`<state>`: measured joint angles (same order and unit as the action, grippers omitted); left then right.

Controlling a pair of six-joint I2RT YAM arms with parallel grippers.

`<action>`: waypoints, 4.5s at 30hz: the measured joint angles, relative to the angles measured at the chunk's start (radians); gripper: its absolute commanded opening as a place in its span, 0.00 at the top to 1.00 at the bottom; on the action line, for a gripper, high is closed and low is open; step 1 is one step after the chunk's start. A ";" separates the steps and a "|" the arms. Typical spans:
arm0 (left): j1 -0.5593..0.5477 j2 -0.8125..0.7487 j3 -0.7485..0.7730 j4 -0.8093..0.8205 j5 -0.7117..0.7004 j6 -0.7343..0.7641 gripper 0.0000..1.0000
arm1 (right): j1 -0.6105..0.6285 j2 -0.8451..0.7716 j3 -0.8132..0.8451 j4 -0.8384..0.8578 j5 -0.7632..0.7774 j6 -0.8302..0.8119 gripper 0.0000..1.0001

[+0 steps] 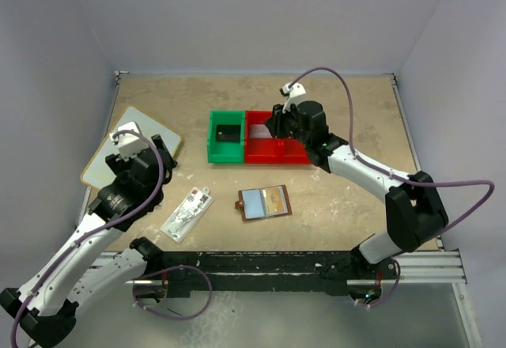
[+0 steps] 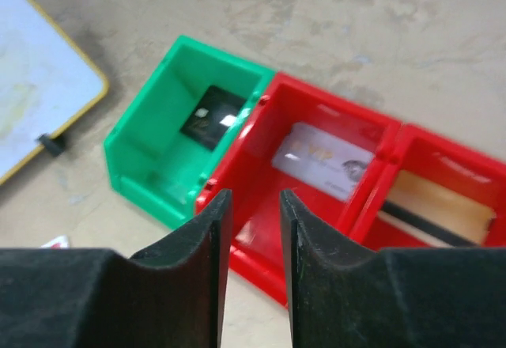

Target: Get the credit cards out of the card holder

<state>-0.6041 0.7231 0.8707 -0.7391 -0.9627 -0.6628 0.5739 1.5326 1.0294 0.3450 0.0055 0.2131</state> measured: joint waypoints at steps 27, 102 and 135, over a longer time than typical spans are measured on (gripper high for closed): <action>-0.006 0.284 -0.032 0.237 0.540 0.132 0.19 | 0.100 -0.198 -0.246 -0.245 -0.003 0.441 0.54; -0.714 0.834 0.109 0.474 0.761 -0.004 0.30 | -0.026 -0.258 -0.463 -0.343 -0.162 0.373 0.37; -0.398 0.975 0.211 0.441 0.749 -0.055 0.63 | -0.025 -0.383 -0.843 0.190 -0.314 0.949 0.62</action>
<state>-1.0023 1.6978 1.0813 -0.2977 -0.2134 -0.7181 0.5488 1.1496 0.1867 0.5354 -0.3088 1.1618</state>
